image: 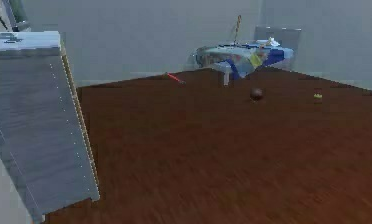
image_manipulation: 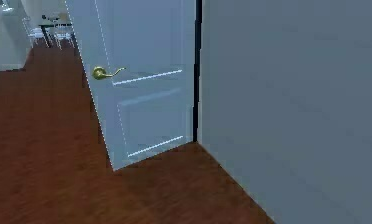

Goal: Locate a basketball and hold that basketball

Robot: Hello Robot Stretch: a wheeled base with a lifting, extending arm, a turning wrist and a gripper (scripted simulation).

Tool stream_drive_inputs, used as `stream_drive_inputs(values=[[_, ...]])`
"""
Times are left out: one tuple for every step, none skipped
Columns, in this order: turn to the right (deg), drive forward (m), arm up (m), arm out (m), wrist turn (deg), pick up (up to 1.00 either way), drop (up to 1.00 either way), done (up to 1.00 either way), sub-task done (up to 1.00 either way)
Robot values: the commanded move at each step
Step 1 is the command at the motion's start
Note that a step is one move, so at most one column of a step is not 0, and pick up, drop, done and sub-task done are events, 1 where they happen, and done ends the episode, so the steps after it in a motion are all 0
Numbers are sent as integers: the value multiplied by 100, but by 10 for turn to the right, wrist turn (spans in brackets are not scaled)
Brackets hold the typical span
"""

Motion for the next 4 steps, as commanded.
stream_drive_inputs(values=[[450,0,0,0,0,0,0,0,0],[120,0,0,0,0,0,0,0,0],[0,15,0,0,0,0,0,0,0],[-300,0,0,0,0,0,0,0,0]])
